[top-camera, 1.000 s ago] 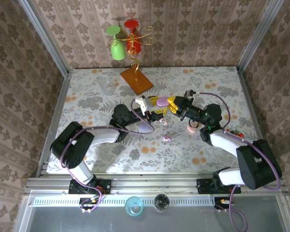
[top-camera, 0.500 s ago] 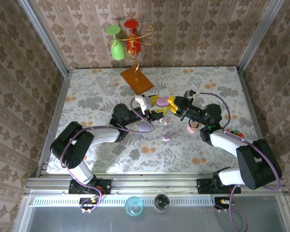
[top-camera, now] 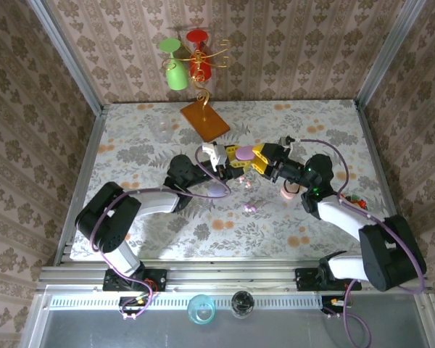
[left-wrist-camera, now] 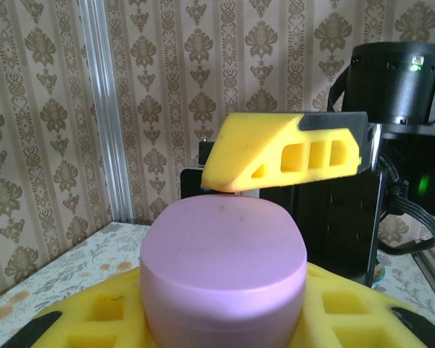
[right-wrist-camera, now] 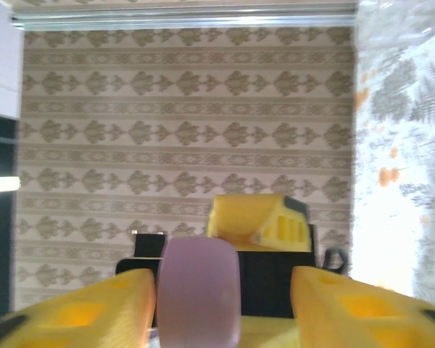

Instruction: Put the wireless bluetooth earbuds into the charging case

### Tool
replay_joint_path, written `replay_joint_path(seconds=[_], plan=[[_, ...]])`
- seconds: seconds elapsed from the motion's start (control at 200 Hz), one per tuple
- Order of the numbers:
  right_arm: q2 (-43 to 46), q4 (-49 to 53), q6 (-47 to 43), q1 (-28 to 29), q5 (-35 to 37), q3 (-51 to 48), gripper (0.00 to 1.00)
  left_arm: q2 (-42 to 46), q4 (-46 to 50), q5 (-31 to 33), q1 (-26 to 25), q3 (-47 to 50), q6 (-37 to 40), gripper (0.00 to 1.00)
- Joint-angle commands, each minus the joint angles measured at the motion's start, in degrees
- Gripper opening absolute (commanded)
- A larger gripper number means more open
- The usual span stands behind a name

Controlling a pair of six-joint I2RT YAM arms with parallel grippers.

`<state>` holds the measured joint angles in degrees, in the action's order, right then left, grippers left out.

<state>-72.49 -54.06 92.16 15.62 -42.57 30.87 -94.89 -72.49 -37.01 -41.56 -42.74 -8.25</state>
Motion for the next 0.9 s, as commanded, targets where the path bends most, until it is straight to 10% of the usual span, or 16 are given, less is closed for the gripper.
replay_joint_path(seconds=[0.0, 0.14, 0.4, 0.895], plan=[[7.62, 25.37, -19.42, -0.68, 2.96, 4.51, 0.66, 0.74, -1.85, -3.54, 1.35, 1.07, -1.29, 0.35], [12.21, 51.84, -47.24, -0.26, 9.08, 12.45, 0.73, 1.83, -1.69, -7.67, 2.48, 3.19, -3.62, 0.34], [16.46, 66.84, -84.05, 8.59, 17.08, 20.21, 0.81, 3.53, -1.62, -12.39, 2.62, 6.07, -6.85, 0.34], [13.81, 61.59, -93.99, 16.46, 30.47, 19.12, 0.85, 5.97, -1.69, -9.02, 1.65, 9.52, -5.08, 0.26]])
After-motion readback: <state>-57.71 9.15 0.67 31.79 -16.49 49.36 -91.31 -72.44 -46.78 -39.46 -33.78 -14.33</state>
